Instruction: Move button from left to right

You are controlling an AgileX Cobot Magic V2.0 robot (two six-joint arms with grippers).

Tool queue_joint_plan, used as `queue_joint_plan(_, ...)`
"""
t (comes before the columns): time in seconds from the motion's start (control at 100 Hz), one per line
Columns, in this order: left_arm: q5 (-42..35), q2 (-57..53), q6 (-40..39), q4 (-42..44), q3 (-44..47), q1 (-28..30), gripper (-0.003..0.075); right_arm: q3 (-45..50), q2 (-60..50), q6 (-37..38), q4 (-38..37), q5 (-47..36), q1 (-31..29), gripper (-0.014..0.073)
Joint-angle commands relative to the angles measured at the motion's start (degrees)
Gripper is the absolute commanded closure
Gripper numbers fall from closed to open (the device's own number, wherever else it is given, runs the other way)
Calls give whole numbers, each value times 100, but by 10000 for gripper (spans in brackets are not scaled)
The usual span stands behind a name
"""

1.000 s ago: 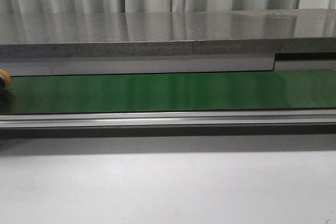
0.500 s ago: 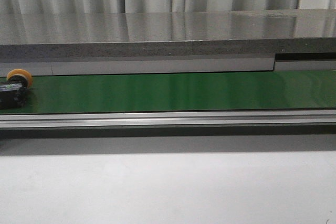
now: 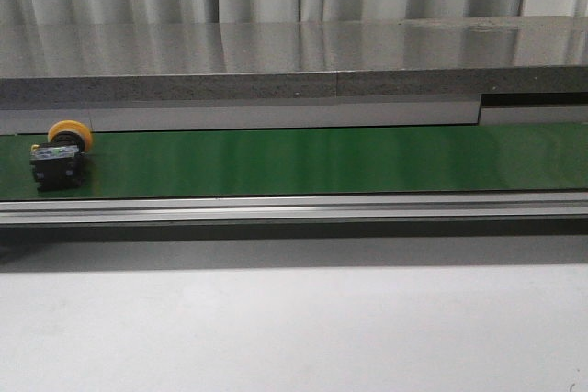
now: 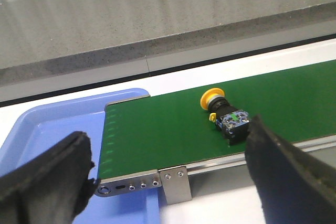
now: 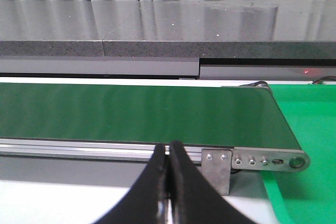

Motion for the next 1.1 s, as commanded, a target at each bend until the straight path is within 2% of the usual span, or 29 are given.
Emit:
queue_joint_plan(0.0, -547, 12, -18, -98, -118, -47, 170, -104, -73, 5, -68, -453, -2, 662)
queue_joint_plan(0.14, -547, 12, -18, -98, -118, -47, 234, -104, -73, 5, -68, -453, -2, 662)
queue_joint_plan(0.26, -547, 12, -18, -98, -118, -47, 344, -104, -73, 5, -68, -453, -2, 662)
queue_joint_plan(0.52, -547, 12, -18, -98, -118, -47, 739, -104, -73, 5, -68, -453, -2, 662)
queue_joint_plan(0.84, -547, 12, -18, -98, -118, -47, 739, -109, -73, 5, -68, -625, -2, 662)
queue_joint_plan(1.09, -547, 12, -18, -98, -118, -47, 739, -188, -73, 5, -68, -1272, -2, 662)
